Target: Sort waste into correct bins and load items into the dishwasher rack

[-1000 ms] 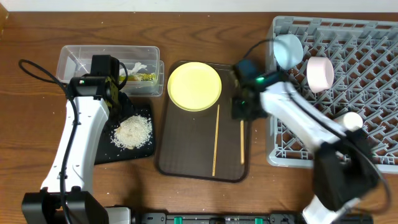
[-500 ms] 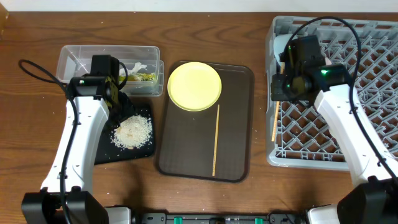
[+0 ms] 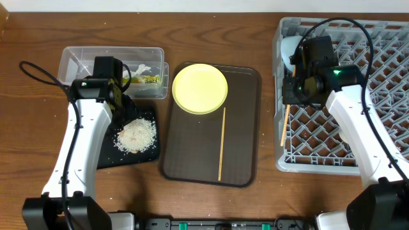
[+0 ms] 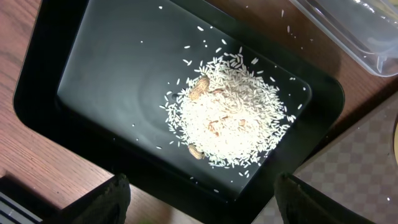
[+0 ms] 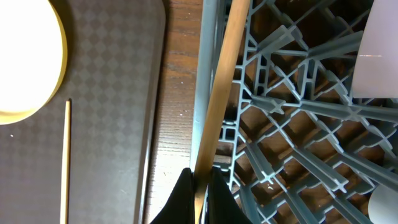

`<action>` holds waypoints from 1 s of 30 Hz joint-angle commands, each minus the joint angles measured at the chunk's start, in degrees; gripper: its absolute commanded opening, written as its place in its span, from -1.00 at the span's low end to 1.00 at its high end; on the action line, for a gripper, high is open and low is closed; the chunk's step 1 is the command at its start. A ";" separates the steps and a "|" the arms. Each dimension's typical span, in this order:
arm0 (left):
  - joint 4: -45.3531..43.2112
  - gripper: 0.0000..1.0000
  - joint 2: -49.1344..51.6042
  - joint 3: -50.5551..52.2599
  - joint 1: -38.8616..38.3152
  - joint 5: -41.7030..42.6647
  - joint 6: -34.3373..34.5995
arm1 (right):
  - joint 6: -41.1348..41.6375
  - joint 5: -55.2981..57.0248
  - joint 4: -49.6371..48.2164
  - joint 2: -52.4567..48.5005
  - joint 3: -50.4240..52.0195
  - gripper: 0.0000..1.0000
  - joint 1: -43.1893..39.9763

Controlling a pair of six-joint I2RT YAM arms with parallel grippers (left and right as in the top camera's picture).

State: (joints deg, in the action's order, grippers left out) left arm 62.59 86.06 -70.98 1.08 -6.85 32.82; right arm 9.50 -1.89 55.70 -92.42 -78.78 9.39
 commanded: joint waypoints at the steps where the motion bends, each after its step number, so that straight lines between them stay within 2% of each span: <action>1: 0.15 0.54 0.09 -0.48 0.24 -1.14 0.28 | -3.50 0.13 0.09 -0.46 -0.17 -0.98 -2.54; 4: 0.15 0.54 0.09 -0.48 0.24 -1.14 0.28 | -3.56 -6.08 0.13 -0.46 -0.17 -0.98 -4.04; 10: 0.15 0.54 0.09 -0.48 0.24 -1.14 0.28 | -3.65 -7.13 0.57 -0.46 -0.17 -0.98 -6.49; 16: 0.13 0.54 0.09 -0.48 0.24 -1.14 0.28 | -7.04 -18.38 2.05 -0.46 -0.17 -0.98 -9.33; 30: 0.07 0.54 0.09 -0.48 0.24 -1.14 0.31 | -9.01 -21.11 7.76 -0.48 -0.17 -0.98 -11.10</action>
State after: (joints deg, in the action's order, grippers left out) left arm 62.59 86.06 -70.98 1.08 -6.85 32.82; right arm 2.50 -22.37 63.29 -92.42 -78.78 -0.91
